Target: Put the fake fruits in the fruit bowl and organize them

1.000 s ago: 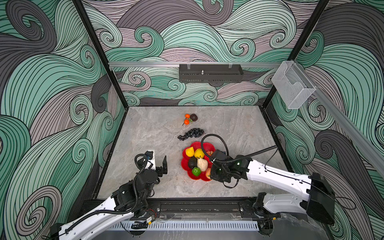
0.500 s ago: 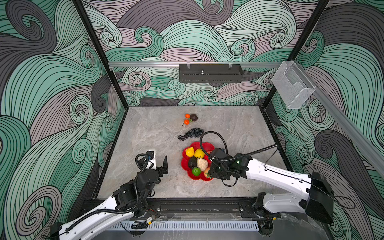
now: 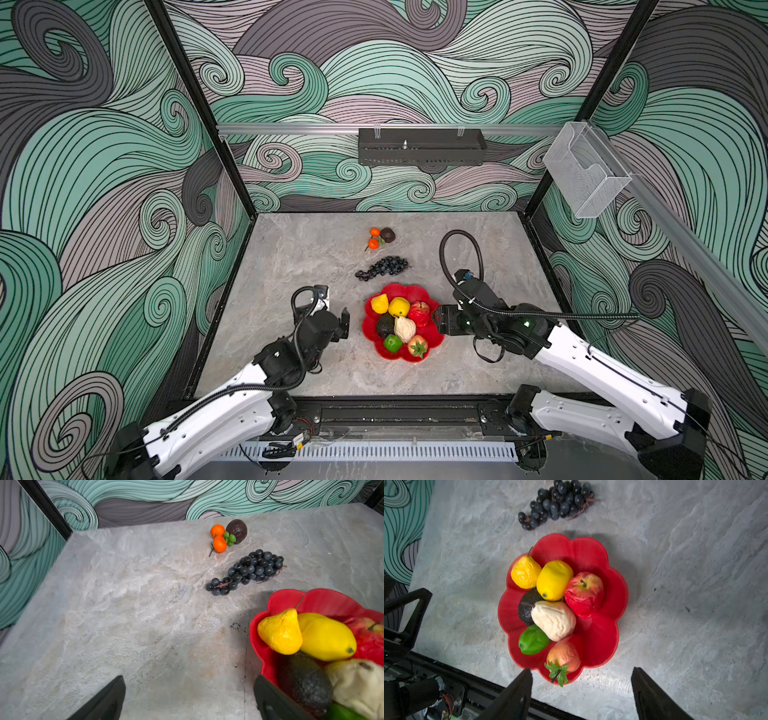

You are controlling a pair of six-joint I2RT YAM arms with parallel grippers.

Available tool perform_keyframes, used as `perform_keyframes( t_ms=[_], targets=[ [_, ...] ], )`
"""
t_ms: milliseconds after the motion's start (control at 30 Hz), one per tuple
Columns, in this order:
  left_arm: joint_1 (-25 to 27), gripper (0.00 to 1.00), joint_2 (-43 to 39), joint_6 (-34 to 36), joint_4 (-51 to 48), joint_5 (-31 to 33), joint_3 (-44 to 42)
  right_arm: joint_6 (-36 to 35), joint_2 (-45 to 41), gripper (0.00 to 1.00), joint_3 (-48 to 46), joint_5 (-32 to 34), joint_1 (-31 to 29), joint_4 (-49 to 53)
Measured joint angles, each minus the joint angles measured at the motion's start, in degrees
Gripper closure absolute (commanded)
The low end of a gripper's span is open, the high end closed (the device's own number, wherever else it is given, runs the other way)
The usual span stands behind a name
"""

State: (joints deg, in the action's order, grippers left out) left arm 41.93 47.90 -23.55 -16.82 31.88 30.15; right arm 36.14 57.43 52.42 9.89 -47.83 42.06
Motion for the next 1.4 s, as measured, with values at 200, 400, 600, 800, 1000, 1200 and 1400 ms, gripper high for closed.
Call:
perform_keyframes(
  t_ms=[200, 400, 600, 800, 1000, 1200, 1400],
  targets=[
    [-9.68, 0.03, 23.78, -3.54, 1.64, -12.33, 16.2, -5.01, -4.37, 0.17, -10.64, 0.22, 2.1, -8.31],
    [-12.9, 0.1, 47.74, -1.73, -2.29, -21.31, 39.89, -7.32, -10.45, 0.14, -19.45, 0.79, 2.56, -15.87],
    [-13.35, 0.12, 66.14, 10.21, -8.9, -25.7, 63.54, -10.01, -17.07, 0.1, -28.48, 1.97, 2.93, -23.41],
    [-13.81, 0.13, 78.75, 23.89, -13.0, -25.75, 78.79, -12.2, -22.47, 0.02, -35.76, 1.7, 3.1, -29.88],
    [-15.5, 0.18, 90.05, 31.45, -16.37, -27.87, 94.16, -13.4, -23.04, 0.01, -38.1, 0.48, 3.1, -35.36],
    [-16.79, 0.14, 101.44, 34.77, -20.59, -29.51, 112.39, -13.57, -21.2, 0.01, -38.1, 0.2, 3.13, -37.77],
    [-17.05, 0.13, 104.96, 36.04, -21.94, -30.03, 115.99, -13.6, -20.37, 0.01, -38.1, 0.22, 3.13, -38.36]
  ],
)
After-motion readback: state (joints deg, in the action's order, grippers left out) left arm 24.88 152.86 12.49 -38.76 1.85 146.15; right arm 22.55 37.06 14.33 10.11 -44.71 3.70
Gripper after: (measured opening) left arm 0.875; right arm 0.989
